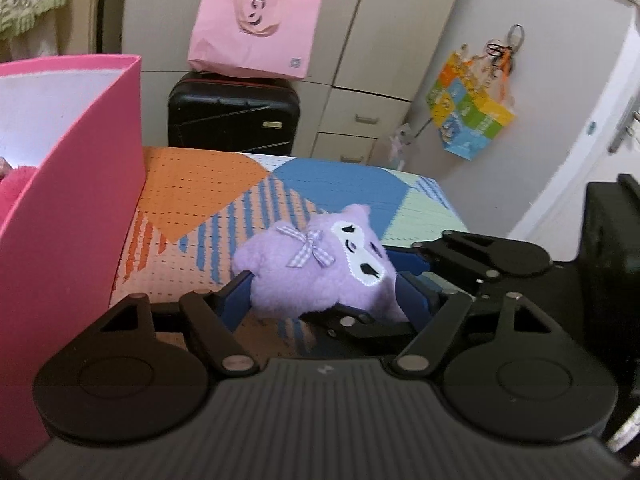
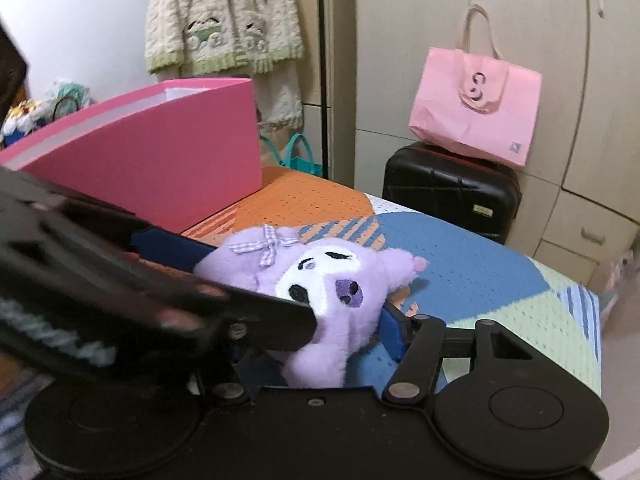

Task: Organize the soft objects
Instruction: 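Close the left gripper on the purple bunny while the right gripper pinches it too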

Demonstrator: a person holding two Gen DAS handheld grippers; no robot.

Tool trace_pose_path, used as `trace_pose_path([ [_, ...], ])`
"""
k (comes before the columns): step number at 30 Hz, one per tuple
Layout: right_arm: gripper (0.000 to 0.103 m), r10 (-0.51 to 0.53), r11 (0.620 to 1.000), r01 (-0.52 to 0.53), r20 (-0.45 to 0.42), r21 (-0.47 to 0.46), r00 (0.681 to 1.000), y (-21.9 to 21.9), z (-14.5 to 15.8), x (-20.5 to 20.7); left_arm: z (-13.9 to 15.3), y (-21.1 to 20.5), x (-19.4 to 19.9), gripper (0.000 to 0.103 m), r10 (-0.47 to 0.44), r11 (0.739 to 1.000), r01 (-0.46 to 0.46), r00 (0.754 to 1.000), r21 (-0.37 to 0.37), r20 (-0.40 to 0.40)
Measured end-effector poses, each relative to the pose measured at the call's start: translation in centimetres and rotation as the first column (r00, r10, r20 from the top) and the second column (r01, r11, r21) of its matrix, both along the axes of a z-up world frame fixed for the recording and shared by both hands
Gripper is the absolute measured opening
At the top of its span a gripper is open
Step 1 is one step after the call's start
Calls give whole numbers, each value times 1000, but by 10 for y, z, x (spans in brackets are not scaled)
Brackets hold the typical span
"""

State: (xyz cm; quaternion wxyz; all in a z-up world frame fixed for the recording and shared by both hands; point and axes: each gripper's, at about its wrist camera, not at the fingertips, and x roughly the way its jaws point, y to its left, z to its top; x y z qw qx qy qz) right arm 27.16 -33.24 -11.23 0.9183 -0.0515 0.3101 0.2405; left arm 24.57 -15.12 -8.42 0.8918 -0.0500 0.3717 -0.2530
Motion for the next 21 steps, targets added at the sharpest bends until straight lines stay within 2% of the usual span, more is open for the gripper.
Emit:
trace_pose_path([
  [10,65,-60,998,61,63,-7,996,11,10,-51,15,5,-38,75,-53,998,52,999,46,6],
  [21,65,-124,992,120,85,48,989,23,27,-109,30,27,-81,72,-122,992,122,992,0,-21],
])
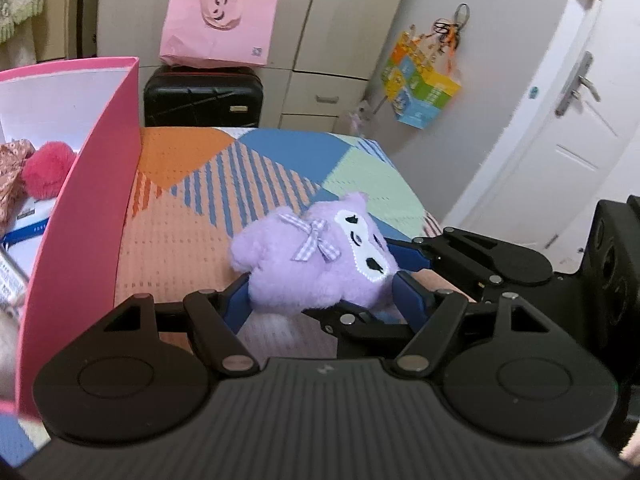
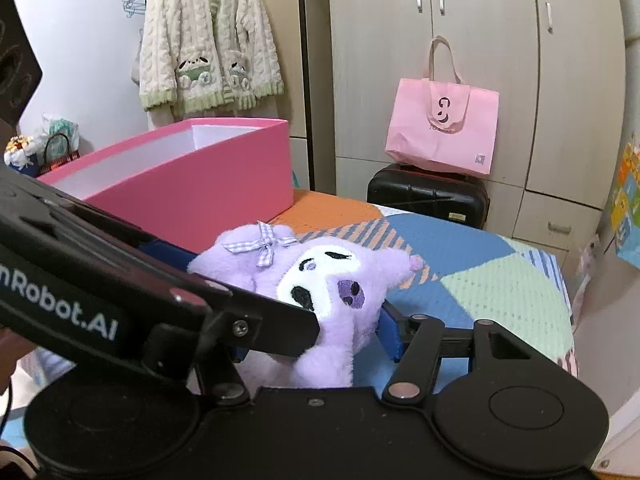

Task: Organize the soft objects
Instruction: 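Close the left gripper on the purple bunny while the right gripper pinches it too, then lift the purple bunny with both grippers and carry it over the pink box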

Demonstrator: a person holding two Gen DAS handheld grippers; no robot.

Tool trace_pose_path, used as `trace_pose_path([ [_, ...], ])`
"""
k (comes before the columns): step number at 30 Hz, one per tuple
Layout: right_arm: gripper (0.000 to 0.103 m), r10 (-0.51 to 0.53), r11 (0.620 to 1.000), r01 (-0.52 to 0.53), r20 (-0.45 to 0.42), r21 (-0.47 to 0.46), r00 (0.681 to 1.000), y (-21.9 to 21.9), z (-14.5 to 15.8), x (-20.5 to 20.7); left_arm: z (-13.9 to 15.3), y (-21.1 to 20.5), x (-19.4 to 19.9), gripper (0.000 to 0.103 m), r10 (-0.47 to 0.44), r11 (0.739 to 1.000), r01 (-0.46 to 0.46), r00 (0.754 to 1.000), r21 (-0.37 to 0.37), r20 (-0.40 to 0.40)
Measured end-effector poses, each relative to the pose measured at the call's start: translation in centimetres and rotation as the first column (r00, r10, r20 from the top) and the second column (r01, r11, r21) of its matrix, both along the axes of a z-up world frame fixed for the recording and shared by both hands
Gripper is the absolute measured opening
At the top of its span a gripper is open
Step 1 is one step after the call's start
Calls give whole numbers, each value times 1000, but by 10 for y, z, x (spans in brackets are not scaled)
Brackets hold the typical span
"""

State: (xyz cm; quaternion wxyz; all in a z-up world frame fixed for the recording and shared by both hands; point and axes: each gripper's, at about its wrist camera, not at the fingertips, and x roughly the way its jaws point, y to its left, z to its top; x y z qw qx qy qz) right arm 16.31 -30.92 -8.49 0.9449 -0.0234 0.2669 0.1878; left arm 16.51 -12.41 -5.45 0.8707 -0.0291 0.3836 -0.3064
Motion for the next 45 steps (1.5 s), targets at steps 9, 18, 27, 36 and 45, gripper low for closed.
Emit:
trace_pose_path([
  [9,65,-21,999,22,25,-32,999,22,17,-47,16,21,-47,66,-29,1000,28,998,8,55],
  [18,65,14,998,-14,1,-58,1000,49,39,-86,35,58,-84,63,-50,999,51,998,-19,35],
  [27,65,97,991,-96,2,-89,995,84,72,-110,70,104,-103,62,-101,994,102,994,-29,30],
  [36,65,187,979,-180,60,-100,981,128,97,-102,94,148,-108,61,-59,998,63,991,-32,122],
  [45,64,232,971,-223,99,-91,968,161,101,-55,99,180,-61,61,10,997,-1,992,-75,127],
])
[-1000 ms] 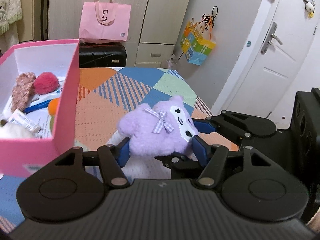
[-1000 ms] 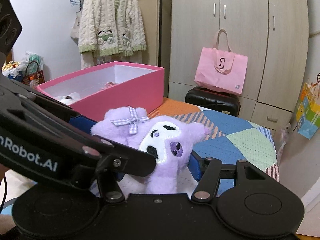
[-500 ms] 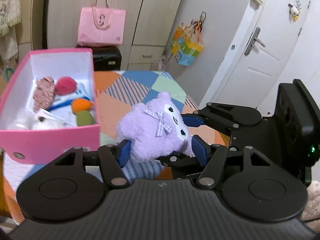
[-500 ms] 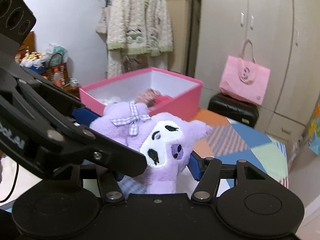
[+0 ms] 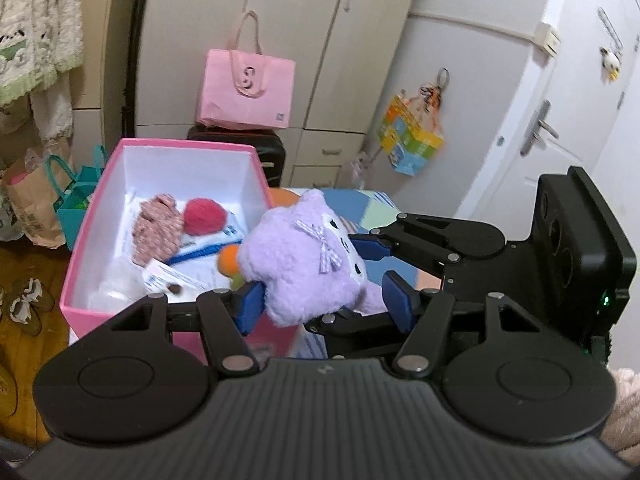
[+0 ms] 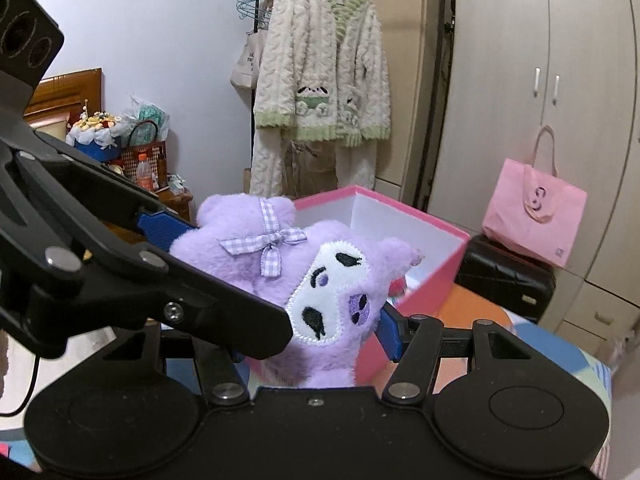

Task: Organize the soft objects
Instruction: 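Lift the purple bunny with both grippers and carry it over the pink box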

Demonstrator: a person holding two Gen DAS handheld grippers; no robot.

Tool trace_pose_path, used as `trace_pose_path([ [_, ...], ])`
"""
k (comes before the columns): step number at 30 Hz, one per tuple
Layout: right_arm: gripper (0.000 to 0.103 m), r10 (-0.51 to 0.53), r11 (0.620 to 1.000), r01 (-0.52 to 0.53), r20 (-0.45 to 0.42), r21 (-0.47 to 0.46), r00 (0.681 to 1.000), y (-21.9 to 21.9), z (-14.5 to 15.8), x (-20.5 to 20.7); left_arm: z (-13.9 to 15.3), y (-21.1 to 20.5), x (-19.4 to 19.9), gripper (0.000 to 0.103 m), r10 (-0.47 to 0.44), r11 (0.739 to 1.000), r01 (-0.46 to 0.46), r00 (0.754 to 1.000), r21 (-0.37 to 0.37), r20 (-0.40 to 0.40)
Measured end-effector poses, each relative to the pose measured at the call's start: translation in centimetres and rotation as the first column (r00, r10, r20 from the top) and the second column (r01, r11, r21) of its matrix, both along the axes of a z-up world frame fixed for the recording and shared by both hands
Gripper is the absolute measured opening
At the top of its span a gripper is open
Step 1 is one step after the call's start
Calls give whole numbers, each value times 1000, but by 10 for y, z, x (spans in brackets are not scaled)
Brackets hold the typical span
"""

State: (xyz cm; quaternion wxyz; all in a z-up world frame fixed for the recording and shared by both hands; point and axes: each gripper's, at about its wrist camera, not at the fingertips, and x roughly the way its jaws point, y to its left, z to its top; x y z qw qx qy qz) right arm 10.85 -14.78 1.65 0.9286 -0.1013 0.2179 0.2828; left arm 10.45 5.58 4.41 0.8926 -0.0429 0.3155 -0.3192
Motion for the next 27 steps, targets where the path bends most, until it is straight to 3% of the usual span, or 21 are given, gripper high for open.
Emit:
trace_pose_path([
  [7,60,43,999,-43,13,10,999,12,4,52,-2,8,59,56,36,996,-39,998,-83,-46],
  [13,60,53,998,-53,4,-25,999,18,1,92,-11,13,98,52,103,990,-108,993,-88,-65],
  [18,60,55,996,-58,-50,-61,997,27,-14,121,-28,22,123,52,143,983,-154,984,-96,-109],
  [27,60,86,968,-125,-179,-218,980,54,-42,154,-62,39,153,50,199,975,-215,959,-59,-203],
])
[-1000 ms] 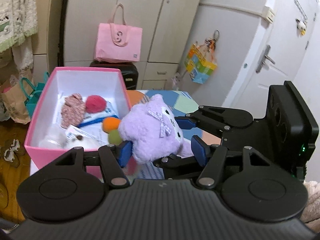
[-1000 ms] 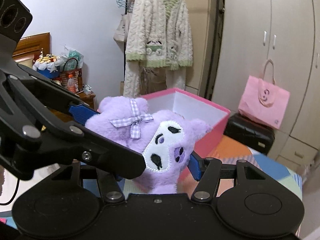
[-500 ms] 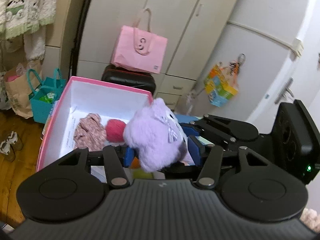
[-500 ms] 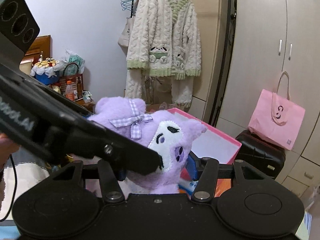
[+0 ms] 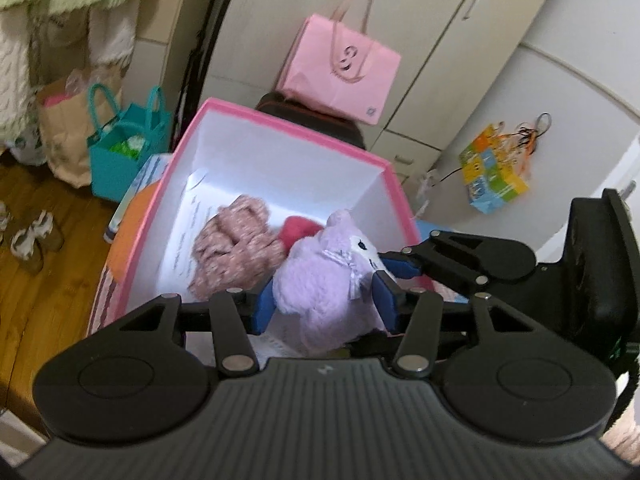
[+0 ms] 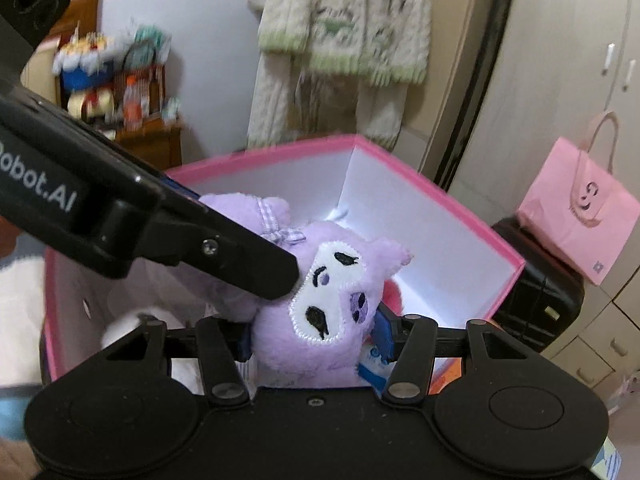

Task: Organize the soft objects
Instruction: 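Lift the purple bunny with both grippers and carry it over the pink box, then open both grippers to drop the purple bunny into the box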

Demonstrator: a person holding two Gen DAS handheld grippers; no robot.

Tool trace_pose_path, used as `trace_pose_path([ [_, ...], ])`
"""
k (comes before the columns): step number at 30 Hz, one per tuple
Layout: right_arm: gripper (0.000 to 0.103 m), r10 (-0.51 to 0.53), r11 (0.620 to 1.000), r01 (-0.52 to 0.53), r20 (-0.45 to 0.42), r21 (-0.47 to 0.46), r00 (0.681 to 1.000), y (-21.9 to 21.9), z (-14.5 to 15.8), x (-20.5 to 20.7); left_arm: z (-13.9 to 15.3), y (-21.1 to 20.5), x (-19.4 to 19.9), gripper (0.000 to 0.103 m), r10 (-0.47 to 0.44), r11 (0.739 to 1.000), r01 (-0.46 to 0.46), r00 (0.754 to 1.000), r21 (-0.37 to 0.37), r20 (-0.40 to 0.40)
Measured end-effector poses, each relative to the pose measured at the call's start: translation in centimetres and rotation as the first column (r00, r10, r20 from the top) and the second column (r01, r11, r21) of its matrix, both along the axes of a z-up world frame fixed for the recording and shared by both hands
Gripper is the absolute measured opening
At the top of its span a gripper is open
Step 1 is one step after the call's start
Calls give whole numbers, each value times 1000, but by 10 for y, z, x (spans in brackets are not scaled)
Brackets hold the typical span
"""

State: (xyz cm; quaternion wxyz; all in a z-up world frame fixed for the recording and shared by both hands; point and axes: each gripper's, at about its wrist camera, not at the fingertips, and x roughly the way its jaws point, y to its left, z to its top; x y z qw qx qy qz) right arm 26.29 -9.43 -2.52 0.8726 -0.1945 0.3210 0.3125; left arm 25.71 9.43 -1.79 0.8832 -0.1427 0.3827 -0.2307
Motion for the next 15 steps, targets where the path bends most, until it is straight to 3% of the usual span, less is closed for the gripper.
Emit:
trace_pose_path([
  [5,58,29,998,-31,-55,-50,998,11,-5,11,-10,4,8,48,25,1000,-24,999,16,-33],
  [10,66,38,995,-43,-54,-92,998,13,-7,9,-10,3,4,48,59,994,-58,998,88,-5],
  [15,66,49,998,-51,-61,-37,997,-2,-2,-2,-8,4,-8,48,65,992,-67,998,110,17],
])
